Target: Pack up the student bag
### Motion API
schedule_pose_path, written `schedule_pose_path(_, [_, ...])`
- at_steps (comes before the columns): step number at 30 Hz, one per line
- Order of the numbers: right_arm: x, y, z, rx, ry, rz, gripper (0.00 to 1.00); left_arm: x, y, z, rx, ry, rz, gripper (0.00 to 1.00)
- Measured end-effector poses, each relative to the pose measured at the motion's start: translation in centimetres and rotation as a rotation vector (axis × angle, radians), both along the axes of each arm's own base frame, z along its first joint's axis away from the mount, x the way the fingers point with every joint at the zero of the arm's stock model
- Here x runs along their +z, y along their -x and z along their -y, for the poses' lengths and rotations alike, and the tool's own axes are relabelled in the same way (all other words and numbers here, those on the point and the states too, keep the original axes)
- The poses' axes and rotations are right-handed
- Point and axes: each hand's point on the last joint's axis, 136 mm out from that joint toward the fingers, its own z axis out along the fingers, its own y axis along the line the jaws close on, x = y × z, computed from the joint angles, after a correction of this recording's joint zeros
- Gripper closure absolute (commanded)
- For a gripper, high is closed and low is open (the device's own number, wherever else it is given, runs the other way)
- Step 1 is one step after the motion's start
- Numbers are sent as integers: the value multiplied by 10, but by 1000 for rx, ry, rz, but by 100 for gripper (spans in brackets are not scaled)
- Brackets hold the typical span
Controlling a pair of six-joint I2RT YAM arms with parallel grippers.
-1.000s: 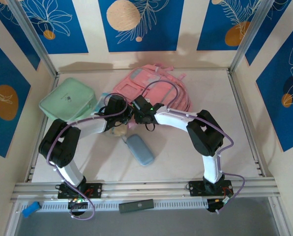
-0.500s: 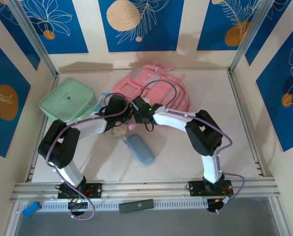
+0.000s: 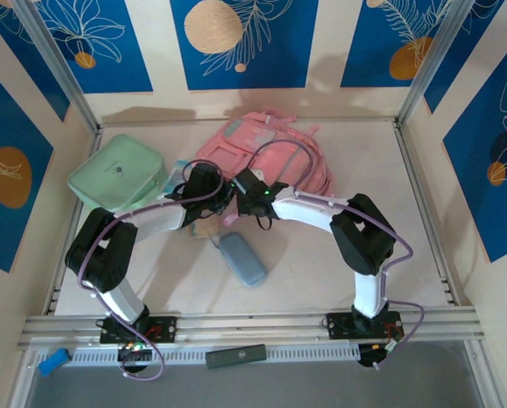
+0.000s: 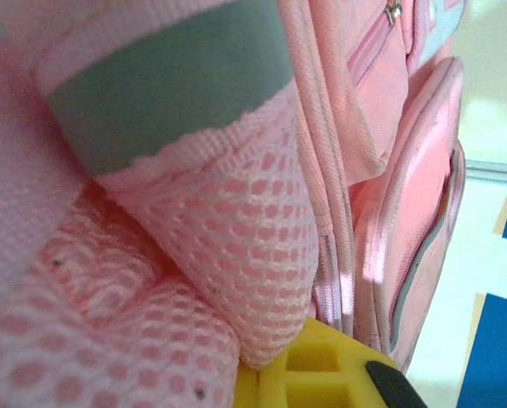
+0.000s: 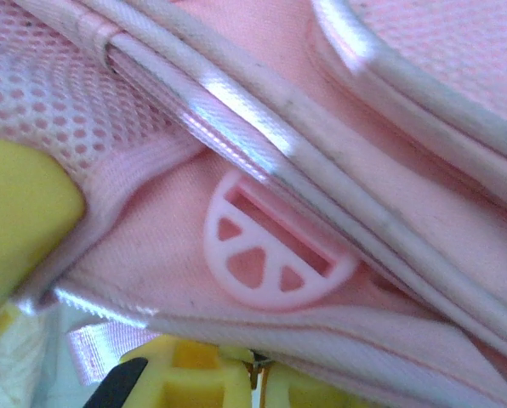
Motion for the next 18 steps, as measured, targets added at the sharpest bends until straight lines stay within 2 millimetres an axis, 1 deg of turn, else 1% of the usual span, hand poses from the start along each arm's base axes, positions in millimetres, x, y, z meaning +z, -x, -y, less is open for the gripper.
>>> schedule_pose_path(4, [3, 11, 14, -15, -20, -12, 100, 1, 1, 1, -19, -10, -4, 100])
schedule_pose_path(9, [6, 24, 35, -45, -37, -28, 100, 4, 2, 3, -41, -11, -10, 100])
schedule_pose_path(14, [7, 40, 68, -88, -50, -44, 100, 8, -6, 7, -70, -22, -20, 100])
schedule_pose_path(18, [10, 49, 87, -112, -49, -47, 100, 4, -10, 13, -99, -30, -35, 100])
